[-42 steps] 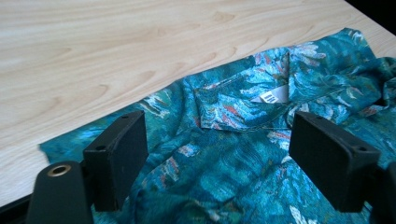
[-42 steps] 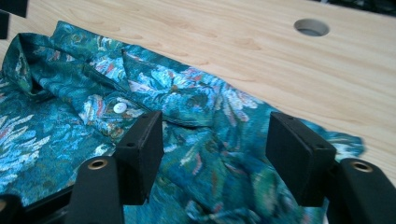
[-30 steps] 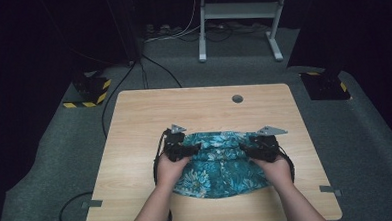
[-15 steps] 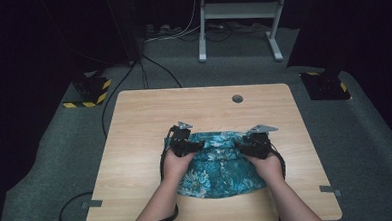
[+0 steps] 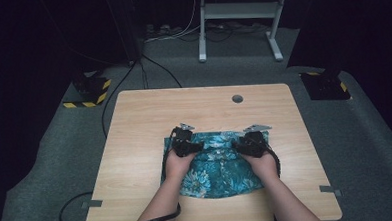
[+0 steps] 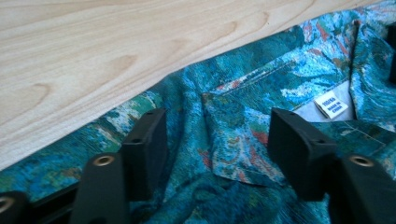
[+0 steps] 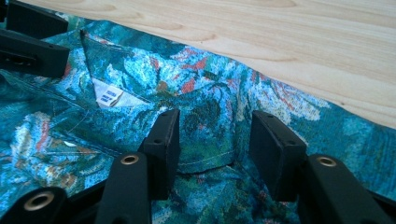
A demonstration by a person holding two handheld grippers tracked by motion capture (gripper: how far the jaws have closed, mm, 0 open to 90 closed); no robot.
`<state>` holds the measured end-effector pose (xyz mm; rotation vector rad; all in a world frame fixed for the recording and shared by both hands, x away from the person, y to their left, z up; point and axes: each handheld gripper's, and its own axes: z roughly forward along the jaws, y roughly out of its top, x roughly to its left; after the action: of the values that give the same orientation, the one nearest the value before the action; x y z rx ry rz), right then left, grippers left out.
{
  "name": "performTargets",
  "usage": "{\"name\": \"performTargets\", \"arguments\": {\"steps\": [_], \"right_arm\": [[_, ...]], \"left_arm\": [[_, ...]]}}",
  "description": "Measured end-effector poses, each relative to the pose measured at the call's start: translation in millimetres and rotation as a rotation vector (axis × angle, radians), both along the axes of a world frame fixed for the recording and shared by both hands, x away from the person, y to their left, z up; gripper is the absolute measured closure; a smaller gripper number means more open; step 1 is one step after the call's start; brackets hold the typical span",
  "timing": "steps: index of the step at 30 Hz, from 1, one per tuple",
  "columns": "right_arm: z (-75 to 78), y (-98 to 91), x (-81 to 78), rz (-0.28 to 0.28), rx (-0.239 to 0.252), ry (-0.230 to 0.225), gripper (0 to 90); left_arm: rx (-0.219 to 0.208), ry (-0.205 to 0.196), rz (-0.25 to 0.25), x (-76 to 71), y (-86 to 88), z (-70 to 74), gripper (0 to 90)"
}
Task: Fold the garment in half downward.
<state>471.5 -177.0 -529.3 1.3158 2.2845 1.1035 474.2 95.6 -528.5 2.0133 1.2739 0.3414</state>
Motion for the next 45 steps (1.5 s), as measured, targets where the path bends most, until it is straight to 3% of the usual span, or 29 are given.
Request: {"name": "performTargets", "arguments": {"steps": [8,15,19,22,30,35,45], "right_arm": [[-3.2,4.3,-2.4,-0.001,-0.021,-0.004,66.5],[-3.5,3.7,-5.1,-0.002,-0.042,-0.026,79.4],[-1.1,5.7,-8.5,0.003,-0.062,-0.056,83.8],[2.3,6.6,-12.0,0.01,-0.067,-0.084,84.5],[9.6,3.6,-23.0,0.017,-0.043,-0.139,85.1],[17.6,-0.8,-37.5,0.051,-0.018,-0.181,85.4],[26.1,-12.5,-69.1,0.121,0.003,-0.189,85.4]], "left_arm": [[0.011,-0.014,-0.013,-6.6,-3.1,-0.6,63.0],[0.025,-0.045,-0.005,-9.9,-3.0,-0.2,70.5],[0.03,-0.09,-0.006,-14.4,-2.3,5.0,69.9],[0.032,-0.105,-0.014,-16.6,-2.1,8.1,64.1],[0.03,-0.097,-0.028,-17.3,-6.3,6.9,55.5],[0.014,-0.103,-0.035,-21.0,-5.8,9.7,51.2],[0.007,-0.104,-0.085,-39.0,-9.5,15.4,48.7]]}}
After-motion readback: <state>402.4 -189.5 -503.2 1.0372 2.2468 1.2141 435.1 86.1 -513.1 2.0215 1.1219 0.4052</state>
